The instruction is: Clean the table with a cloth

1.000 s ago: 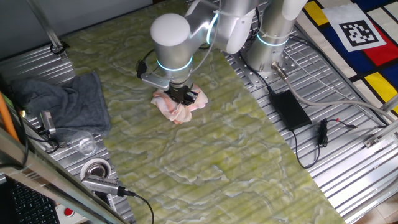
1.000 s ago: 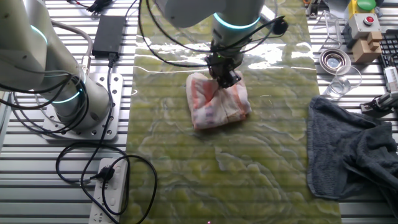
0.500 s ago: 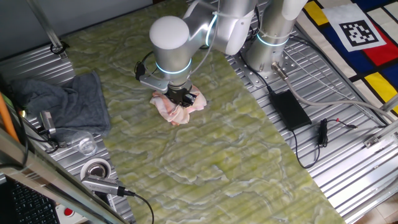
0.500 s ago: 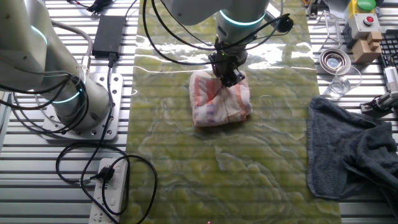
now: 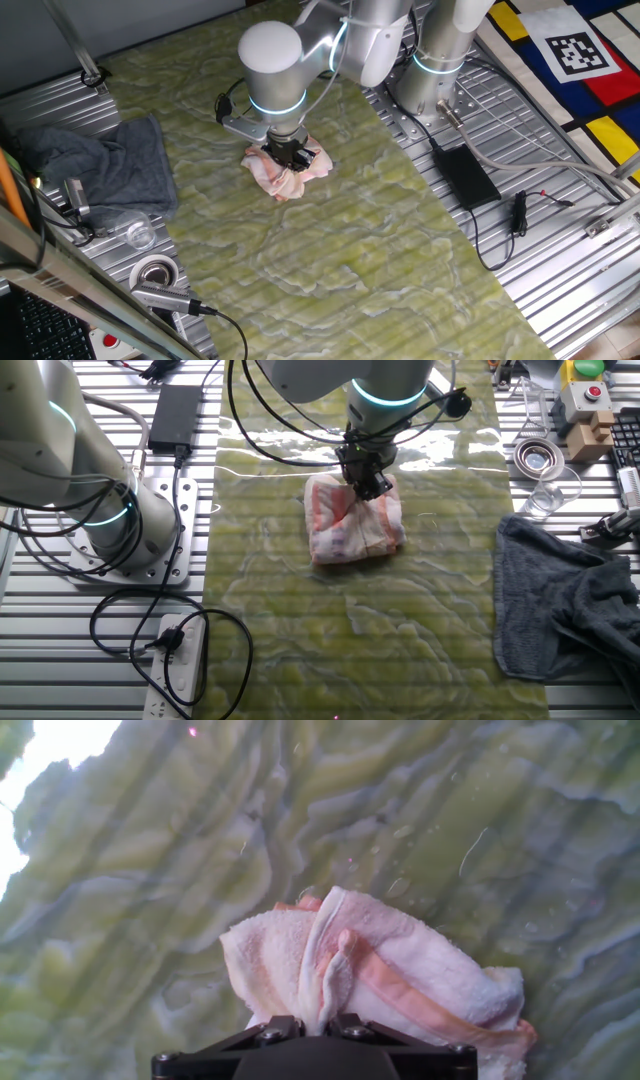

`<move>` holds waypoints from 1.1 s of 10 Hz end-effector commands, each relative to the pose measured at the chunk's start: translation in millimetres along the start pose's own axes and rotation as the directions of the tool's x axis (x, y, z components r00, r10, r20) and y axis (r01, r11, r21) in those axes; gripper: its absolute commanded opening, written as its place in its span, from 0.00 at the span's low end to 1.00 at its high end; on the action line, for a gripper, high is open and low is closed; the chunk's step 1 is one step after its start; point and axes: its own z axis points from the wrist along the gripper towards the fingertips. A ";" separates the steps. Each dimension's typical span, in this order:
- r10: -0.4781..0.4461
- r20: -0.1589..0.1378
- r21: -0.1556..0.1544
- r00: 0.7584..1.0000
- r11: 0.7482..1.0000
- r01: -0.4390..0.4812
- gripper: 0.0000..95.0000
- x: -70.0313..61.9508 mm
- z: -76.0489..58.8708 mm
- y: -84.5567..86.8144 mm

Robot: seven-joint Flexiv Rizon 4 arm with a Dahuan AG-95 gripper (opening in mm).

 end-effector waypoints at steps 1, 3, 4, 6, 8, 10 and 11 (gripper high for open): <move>0.001 -0.003 0.002 1.000 1.000 -0.001 0.00 -0.3 -0.1 0.4; 0.011 -0.001 0.003 1.000 1.000 -0.011 0.00 -0.3 -0.1 0.4; 0.015 0.001 0.005 1.000 1.000 -0.015 0.00 -0.3 -0.1 0.4; 0.016 0.003 0.005 1.000 1.000 -0.016 0.00 -0.3 -0.1 0.4; 0.013 0.000 0.003 1.000 1.000 -0.013 0.00 -0.3 -0.1 0.4; 0.022 -0.020 0.010 1.000 1.000 -0.021 0.00 -0.3 -0.1 0.4; 0.020 -0.026 0.009 0.999 1.000 -0.020 0.00 -0.3 -0.1 0.4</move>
